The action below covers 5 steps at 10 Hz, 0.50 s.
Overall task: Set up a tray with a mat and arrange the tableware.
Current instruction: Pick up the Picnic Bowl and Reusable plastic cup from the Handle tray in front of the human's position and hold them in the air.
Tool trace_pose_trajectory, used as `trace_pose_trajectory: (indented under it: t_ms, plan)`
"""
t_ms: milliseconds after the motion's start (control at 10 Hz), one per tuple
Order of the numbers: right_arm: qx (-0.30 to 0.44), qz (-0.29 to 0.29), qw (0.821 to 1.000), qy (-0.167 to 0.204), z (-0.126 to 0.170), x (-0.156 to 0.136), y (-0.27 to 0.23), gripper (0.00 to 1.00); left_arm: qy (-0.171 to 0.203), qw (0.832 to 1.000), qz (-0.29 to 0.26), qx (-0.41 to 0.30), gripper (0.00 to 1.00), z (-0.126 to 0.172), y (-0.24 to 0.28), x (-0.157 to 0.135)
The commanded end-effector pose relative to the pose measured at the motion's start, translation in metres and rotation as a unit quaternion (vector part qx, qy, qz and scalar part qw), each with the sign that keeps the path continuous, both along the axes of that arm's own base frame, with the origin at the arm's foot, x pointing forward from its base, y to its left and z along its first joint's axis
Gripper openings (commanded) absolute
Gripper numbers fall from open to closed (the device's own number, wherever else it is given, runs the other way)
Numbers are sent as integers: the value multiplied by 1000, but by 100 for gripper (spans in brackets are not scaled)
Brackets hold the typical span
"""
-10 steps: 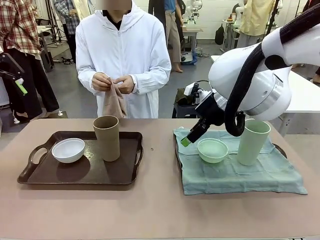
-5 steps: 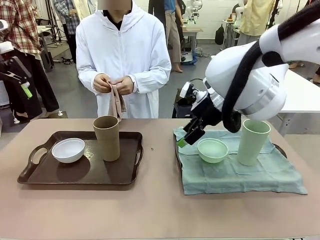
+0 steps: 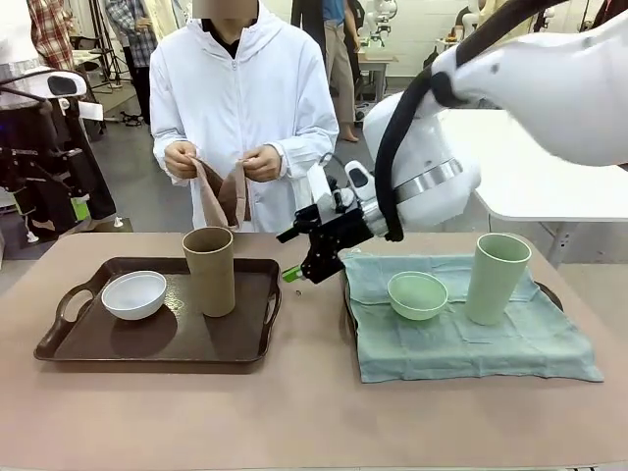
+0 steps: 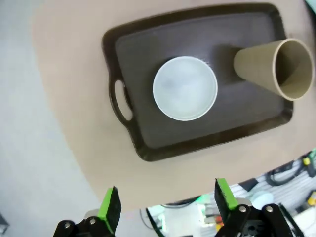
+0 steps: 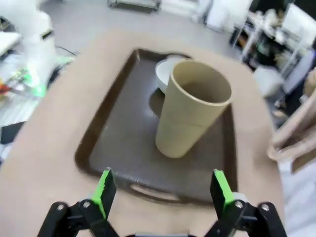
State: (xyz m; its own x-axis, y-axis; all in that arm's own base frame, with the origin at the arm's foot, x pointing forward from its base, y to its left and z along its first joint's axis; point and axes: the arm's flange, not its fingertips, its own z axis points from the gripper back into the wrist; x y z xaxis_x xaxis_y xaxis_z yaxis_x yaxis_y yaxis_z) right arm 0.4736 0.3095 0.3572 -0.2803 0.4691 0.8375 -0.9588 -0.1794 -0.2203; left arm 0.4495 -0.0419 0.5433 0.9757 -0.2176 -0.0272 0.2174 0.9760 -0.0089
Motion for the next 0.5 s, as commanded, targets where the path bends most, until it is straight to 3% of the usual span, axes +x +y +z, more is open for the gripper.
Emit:
trace_pose_trajectory:
  t_ms: [0,200,300,400]
  plan:
    - [15,29,999,-6,-19,22,18,100,19,998,-40,-48,100,-5,20,13]
    - [-13,-40,998,46,-22,31,35,100,52,989,-27,-137,100,-5,26,22]
    - [15,24,1000,3,-24,20,18,100,14,998,-36,-41,100,-13,22,12]
    - [15,24,1000,3,-24,20,18,100,14,998,-36,-41,100,-13,22,12]
